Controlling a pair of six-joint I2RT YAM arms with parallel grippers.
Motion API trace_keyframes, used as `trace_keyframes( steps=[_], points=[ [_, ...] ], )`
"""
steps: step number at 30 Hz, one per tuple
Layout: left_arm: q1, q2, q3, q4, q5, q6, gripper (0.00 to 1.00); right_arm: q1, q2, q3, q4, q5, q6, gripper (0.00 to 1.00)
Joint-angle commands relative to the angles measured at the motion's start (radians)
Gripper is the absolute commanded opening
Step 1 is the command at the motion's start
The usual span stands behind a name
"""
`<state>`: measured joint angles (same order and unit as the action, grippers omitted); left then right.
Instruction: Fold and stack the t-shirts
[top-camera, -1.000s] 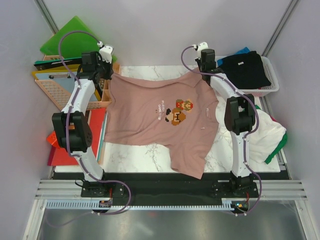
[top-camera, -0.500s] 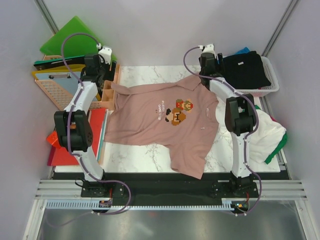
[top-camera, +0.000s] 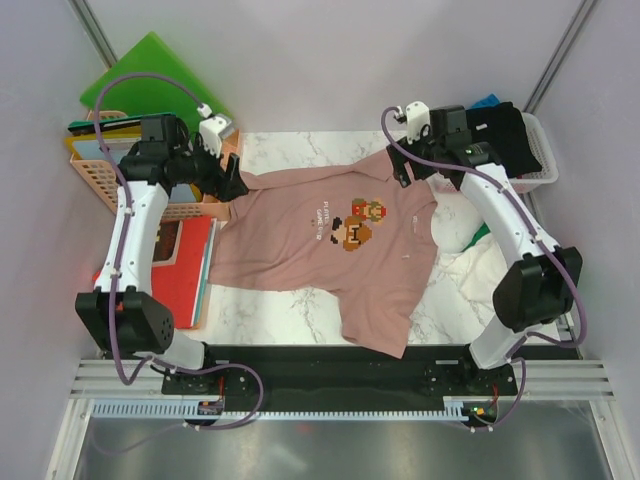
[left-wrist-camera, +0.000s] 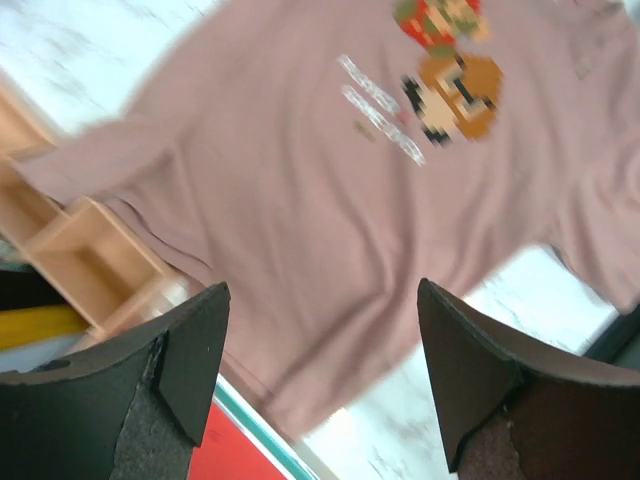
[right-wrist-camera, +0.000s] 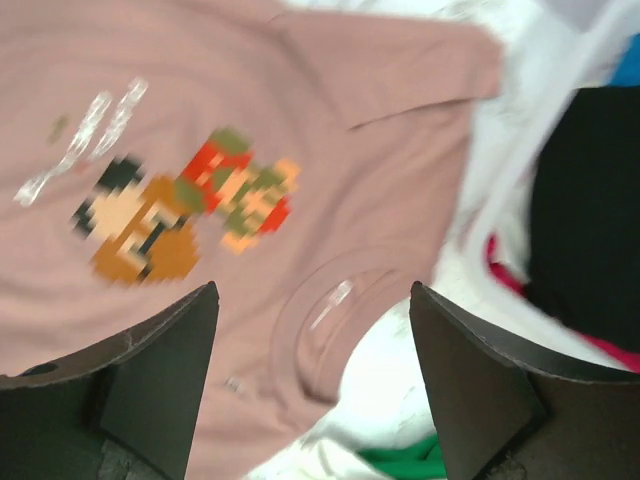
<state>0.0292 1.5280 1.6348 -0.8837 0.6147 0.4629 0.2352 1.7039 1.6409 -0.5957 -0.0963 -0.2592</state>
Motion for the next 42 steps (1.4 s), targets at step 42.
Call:
trace_keyframes(
  steps=[42],
  points=[
    [-0.003, -0.269, -0.340, 0.218, -0.236, -0.187, 0.86, 0.273, 0.017, -0.584, -0.216, -0.071, -0.087, 0.92]
  ],
)
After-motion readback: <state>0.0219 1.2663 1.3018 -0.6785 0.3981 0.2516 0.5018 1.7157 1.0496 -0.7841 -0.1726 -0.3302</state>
